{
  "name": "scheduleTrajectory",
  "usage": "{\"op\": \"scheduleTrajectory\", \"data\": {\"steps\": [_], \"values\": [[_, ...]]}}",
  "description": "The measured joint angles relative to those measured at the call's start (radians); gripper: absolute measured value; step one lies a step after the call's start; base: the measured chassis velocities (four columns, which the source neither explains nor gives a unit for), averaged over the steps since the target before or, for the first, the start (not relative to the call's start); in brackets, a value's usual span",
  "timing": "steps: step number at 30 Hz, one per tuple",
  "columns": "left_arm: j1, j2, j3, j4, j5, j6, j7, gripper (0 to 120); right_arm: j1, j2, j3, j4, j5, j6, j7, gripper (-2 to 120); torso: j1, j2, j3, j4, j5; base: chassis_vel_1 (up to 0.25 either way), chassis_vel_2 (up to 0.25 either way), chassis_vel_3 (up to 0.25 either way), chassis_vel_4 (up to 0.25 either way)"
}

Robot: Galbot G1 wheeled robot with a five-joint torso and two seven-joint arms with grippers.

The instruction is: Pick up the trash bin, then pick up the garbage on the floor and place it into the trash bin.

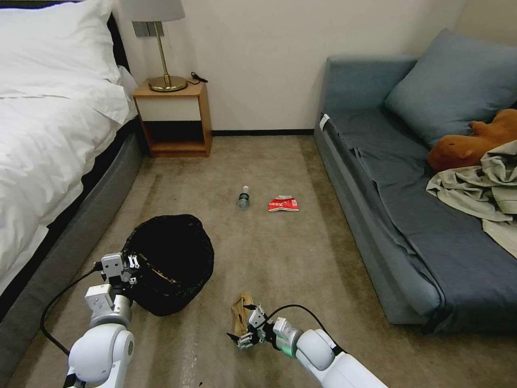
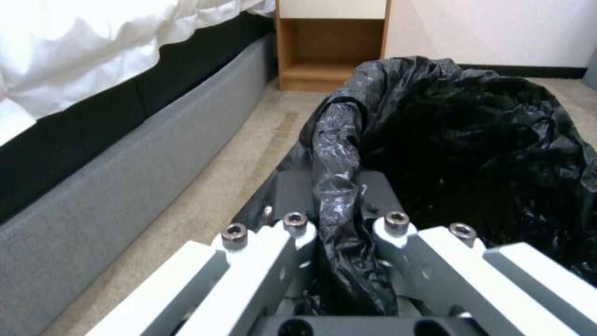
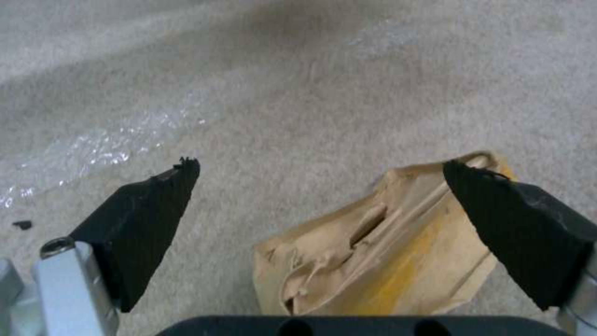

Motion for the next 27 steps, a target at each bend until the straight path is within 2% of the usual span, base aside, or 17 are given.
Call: {"op": "scheduleTrajectory", "data": {"steps": [27], "values": [[-0.009,0.005,-0.007,0.010,-0.009,-0.005,0.000,5,0.056,0.041,0.034,-0.226,-0.054,0.085,0.005,100,0.000,0.000,0.000,0.0000,0.0001,0.000,0.000,0.000,0.000]]}}
